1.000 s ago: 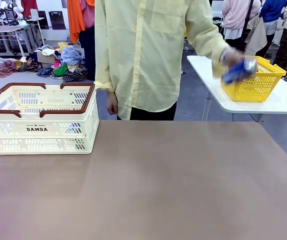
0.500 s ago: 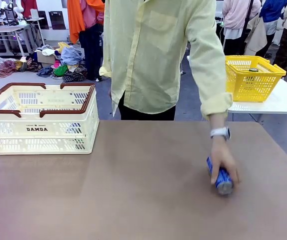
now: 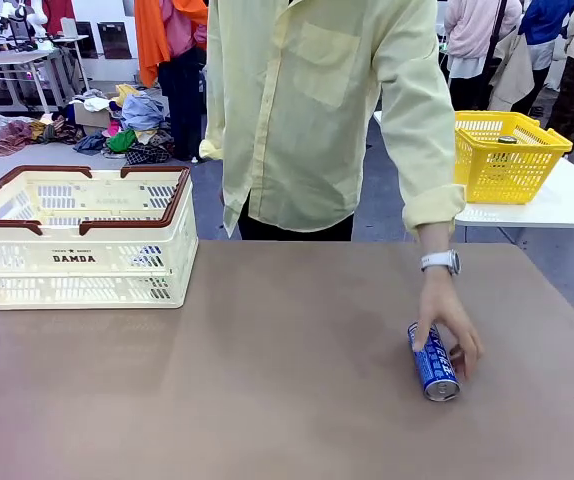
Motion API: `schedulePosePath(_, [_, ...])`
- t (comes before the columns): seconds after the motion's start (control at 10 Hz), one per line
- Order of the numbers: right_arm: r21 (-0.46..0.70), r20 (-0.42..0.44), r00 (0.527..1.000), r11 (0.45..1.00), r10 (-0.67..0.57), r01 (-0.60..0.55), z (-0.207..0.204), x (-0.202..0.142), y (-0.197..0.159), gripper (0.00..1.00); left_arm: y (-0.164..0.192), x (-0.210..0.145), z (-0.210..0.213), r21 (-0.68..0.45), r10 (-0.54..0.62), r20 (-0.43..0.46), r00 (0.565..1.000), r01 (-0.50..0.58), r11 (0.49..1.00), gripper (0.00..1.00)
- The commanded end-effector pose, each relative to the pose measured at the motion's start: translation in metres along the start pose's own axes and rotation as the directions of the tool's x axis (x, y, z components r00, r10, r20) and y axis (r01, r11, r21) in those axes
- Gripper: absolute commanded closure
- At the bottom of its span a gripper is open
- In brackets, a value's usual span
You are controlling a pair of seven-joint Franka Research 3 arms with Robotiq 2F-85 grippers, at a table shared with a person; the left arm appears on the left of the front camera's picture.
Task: Place the drinks into the Shopping basket.
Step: Pick up one drink and place it into the Shopping basket.
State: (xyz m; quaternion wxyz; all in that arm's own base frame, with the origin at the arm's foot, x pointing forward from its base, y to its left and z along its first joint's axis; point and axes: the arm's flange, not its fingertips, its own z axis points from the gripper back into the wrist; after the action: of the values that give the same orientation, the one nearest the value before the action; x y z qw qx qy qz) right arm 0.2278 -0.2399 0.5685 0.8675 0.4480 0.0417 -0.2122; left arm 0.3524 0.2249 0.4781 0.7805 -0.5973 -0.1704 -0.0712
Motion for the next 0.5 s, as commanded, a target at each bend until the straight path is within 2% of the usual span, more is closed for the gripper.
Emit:
schedulePosePath(0.0, [0.053,-0.072,0.997,0.999,0.007,-0.003,-0.0352,0.0279,0.0078,0.00,-0.0026,-0.0015,-0.0018,0.004,0.005,0.005,1.000,-0.005,1.000,0.00])
schedulePosePath(0.3, [0.040,-0.080,0.997,0.999,0.003,0.001,-0.0375,0.0264,0.0053,0.00,-0.0026,-0.0015,-0.0018,0.004,0.005,0.005,1.000,-0.005,1.000,0.00])
schedulePosePath(0.4, [-0.012,-0.085,0.996,1.000,0.000,-0.001,-0.0412,0.0244,0.0131,0.00,-0.0026,-0.0015,-0.0018,0.004,0.005,0.005,1.000,-0.005,1.000,0.00])
